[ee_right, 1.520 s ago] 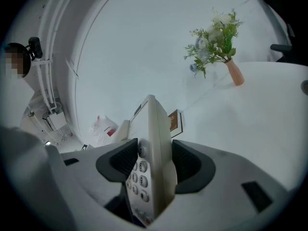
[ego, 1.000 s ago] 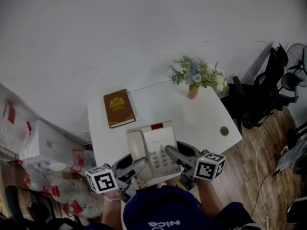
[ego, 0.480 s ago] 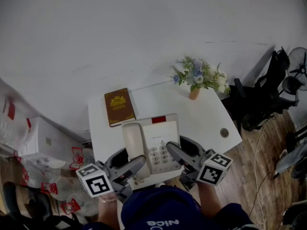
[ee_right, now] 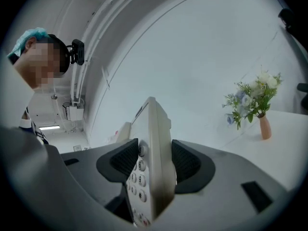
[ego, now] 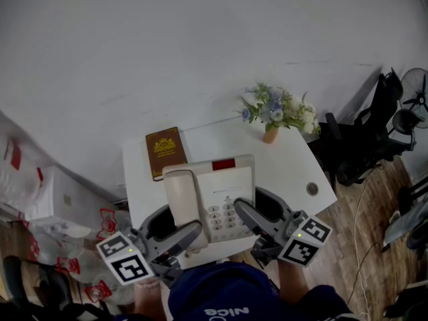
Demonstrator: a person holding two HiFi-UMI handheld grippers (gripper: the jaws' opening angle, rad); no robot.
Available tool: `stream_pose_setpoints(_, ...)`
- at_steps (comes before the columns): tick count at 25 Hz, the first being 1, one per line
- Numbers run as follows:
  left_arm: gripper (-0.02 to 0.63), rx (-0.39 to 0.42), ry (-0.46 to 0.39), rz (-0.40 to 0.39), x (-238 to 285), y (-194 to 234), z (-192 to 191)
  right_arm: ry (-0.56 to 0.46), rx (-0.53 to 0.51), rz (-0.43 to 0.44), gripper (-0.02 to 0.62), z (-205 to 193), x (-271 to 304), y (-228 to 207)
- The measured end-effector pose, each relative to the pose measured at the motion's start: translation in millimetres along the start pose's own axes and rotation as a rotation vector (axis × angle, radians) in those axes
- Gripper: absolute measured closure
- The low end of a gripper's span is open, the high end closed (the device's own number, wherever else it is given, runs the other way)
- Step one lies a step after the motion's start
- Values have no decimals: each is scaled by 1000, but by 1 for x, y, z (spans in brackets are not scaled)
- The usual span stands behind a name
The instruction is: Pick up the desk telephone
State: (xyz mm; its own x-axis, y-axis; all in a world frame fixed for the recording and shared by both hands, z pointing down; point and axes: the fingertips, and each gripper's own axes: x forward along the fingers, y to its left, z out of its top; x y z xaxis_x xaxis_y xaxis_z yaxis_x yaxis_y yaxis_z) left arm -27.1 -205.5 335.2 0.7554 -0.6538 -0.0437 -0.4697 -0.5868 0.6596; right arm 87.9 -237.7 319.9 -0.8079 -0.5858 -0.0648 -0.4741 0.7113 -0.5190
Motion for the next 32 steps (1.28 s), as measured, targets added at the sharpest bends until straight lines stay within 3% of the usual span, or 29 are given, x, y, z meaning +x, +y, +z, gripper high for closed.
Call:
stream_pose_setpoints(14, 229, 83, -45, -21, -16, -19, 26, -58, -53, 41, 359, 19, 8, 30)
stream_pose_setpoints(32, 229, 64, -43, -16, -23, -11, 26, -48, -44, 30, 360, 11, 15, 30)
